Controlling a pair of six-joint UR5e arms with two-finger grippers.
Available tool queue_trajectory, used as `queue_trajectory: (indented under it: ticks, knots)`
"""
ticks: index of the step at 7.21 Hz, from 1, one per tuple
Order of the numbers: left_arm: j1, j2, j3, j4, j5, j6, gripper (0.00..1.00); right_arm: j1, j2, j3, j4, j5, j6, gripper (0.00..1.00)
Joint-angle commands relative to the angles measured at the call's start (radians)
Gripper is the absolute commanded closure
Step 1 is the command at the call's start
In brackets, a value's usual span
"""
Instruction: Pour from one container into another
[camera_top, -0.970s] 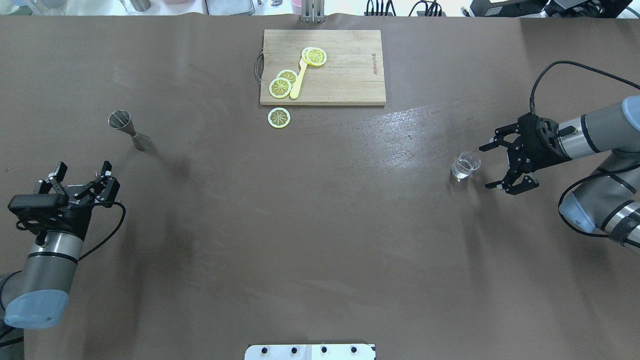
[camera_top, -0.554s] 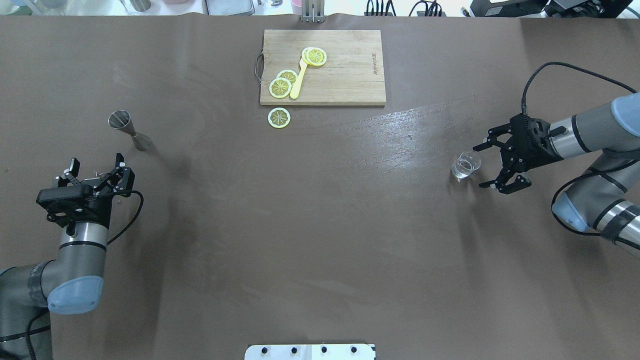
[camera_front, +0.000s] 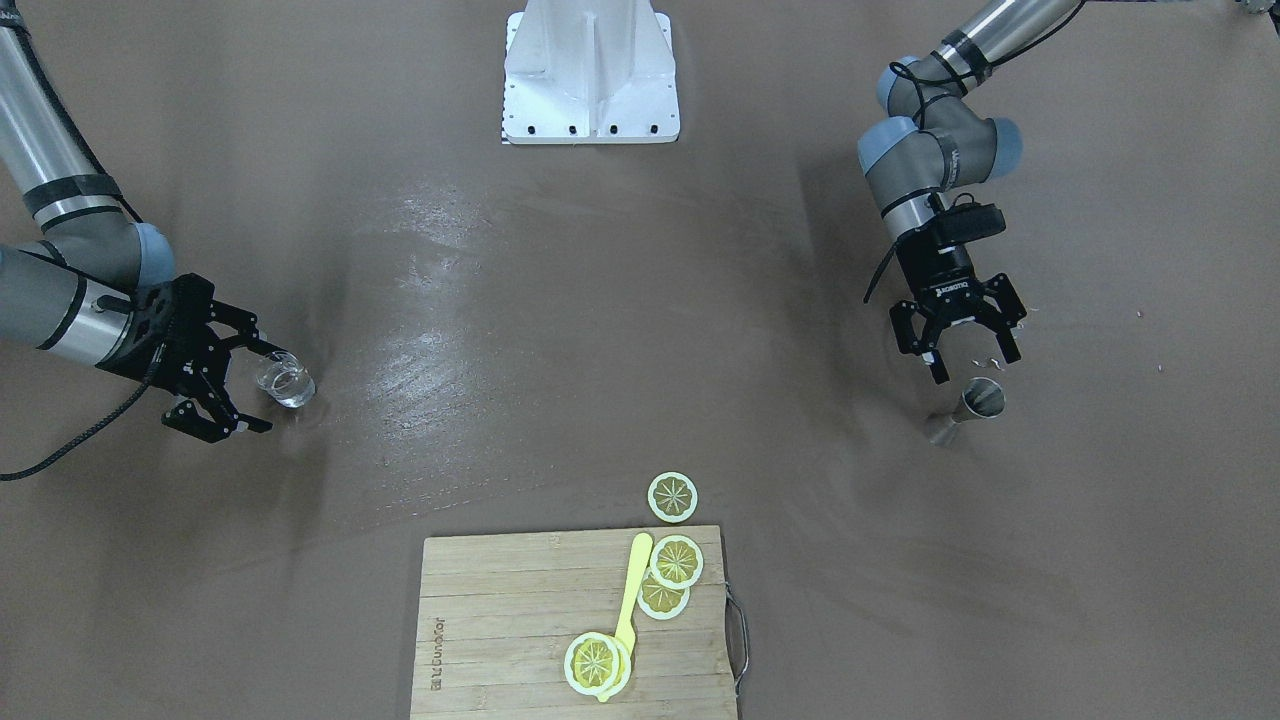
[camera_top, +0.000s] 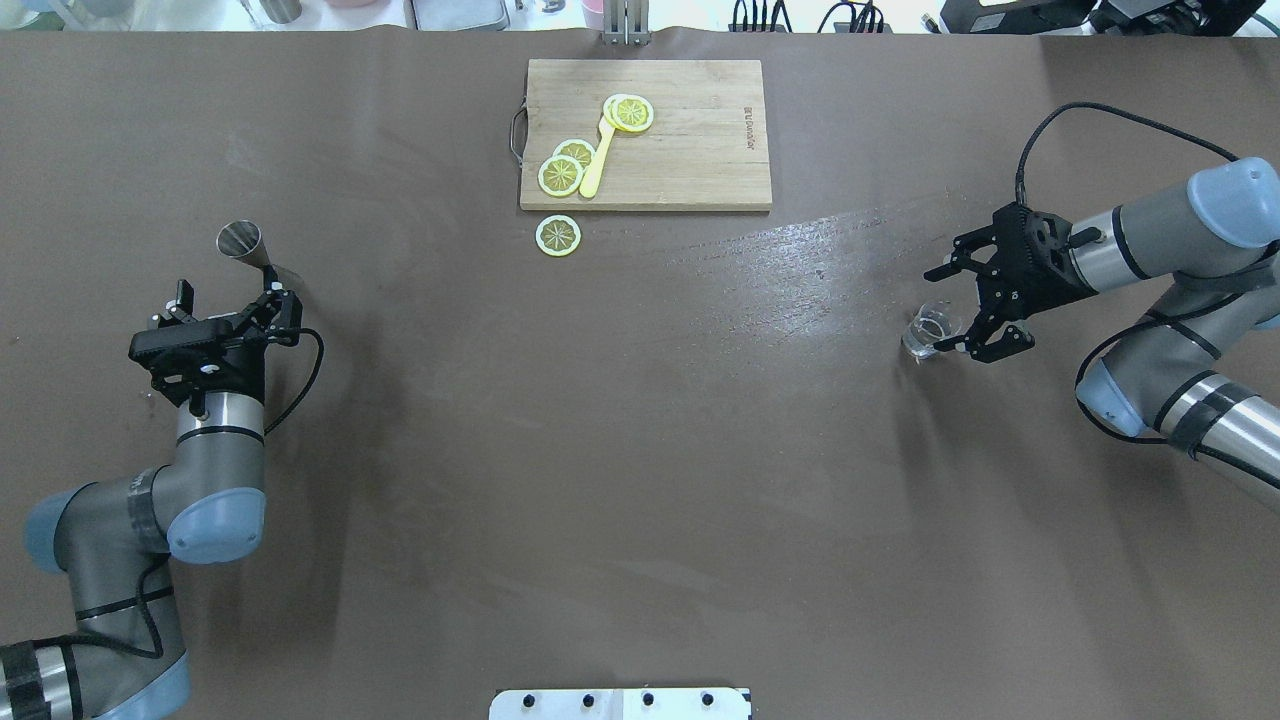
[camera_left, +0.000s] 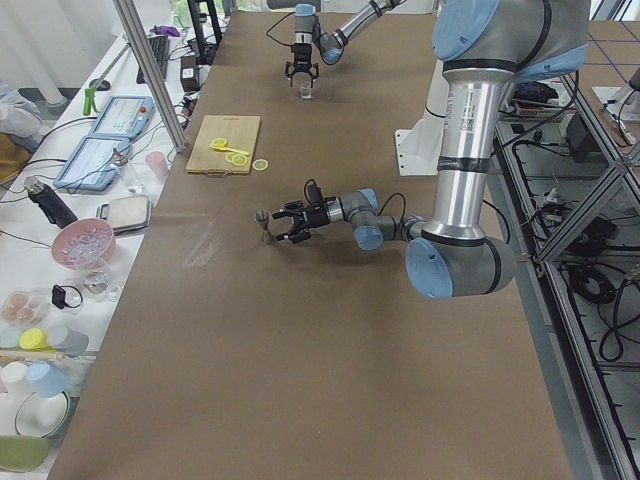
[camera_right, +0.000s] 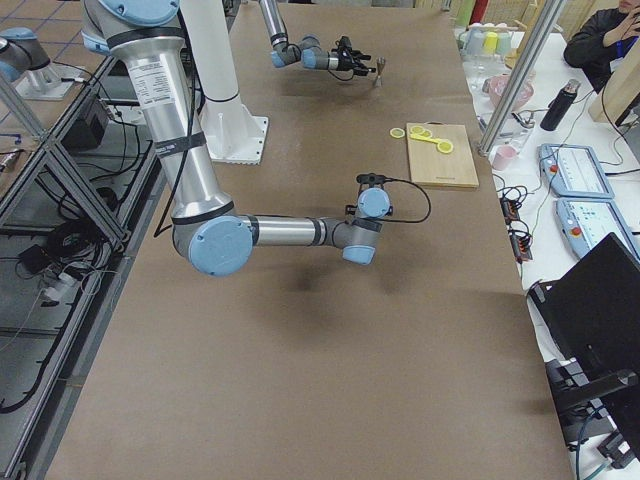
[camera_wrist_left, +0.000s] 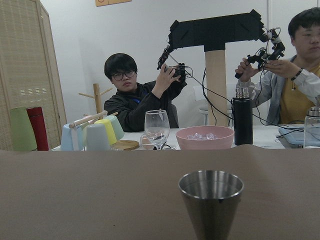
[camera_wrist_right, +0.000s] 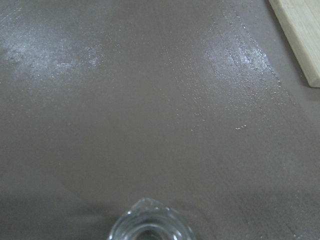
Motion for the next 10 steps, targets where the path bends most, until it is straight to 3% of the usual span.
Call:
queue_trajectory:
  ticks: [1, 3, 5, 8, 9, 10]
  knots:
    - [-0.024, -0.073, 0.078, 0.001, -0.012, -0.002, 0.03, -0.008, 0.003, -0.008, 0.0, 0.001, 0.001, 0.07]
    - [-0.039, -0.088, 0.093, 0.004, -0.027, -0.002, 0.06, -0.012, -0.004, -0.008, 0.0, 0.003, 0.001, 0.09]
    - [-0.039, -0.093, 0.101, 0.007, -0.044, -0.003, 0.17, -0.012, -0.001, -0.01, 0.0, 0.003, 0.007, 0.15]
    - [-0.038, -0.1, 0.11, 0.007, -0.076, -0.002, 0.31, -0.025, -0.006, -0.01, 0.0, 0.012, 0.007, 0.16]
    - [-0.039, -0.102, 0.109, 0.005, -0.078, -0.002, 0.49, -0.025, -0.009, -0.011, 0.0, 0.012, 0.01, 0.19]
    - [-0.042, -0.102, 0.109, 0.007, -0.078, 0.001, 0.73, -0.028, -0.01, -0.011, 0.0, 0.013, 0.011, 0.23]
